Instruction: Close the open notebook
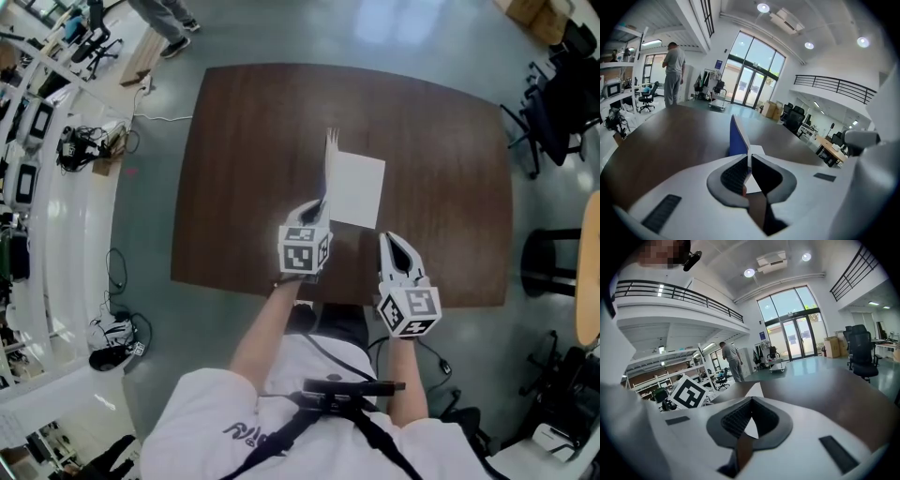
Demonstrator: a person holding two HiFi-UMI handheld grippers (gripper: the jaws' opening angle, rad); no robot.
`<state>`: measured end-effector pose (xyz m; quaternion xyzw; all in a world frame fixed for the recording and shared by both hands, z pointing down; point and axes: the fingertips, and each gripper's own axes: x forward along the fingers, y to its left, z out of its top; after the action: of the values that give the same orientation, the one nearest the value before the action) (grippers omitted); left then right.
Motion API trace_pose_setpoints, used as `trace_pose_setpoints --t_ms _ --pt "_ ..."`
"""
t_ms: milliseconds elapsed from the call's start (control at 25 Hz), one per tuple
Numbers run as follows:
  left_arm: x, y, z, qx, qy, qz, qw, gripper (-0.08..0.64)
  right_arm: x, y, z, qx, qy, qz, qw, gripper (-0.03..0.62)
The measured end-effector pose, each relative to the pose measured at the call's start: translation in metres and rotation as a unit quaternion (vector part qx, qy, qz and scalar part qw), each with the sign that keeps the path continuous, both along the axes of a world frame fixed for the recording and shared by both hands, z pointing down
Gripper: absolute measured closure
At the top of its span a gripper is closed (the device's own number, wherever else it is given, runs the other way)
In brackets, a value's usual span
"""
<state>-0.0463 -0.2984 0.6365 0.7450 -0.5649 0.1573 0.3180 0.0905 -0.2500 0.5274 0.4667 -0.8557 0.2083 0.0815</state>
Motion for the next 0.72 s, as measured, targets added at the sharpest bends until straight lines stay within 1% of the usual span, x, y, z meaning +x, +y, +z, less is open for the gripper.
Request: trace_pose_setpoints --t_ms 440,720 --pt "0.058 0.000 0.006 -0.009 -0.001 0.071 0.9974 0.522 0.028 0.001 0.004 -0.007 -0.002 0.032 0.999 0.600" --pt "0.095 -0.004 0.018 -0.020 0.000 0.107 0.9941 0.522 0.046 -0.003 0.009 -0.010 -0.003 0.044 0.999 0.598"
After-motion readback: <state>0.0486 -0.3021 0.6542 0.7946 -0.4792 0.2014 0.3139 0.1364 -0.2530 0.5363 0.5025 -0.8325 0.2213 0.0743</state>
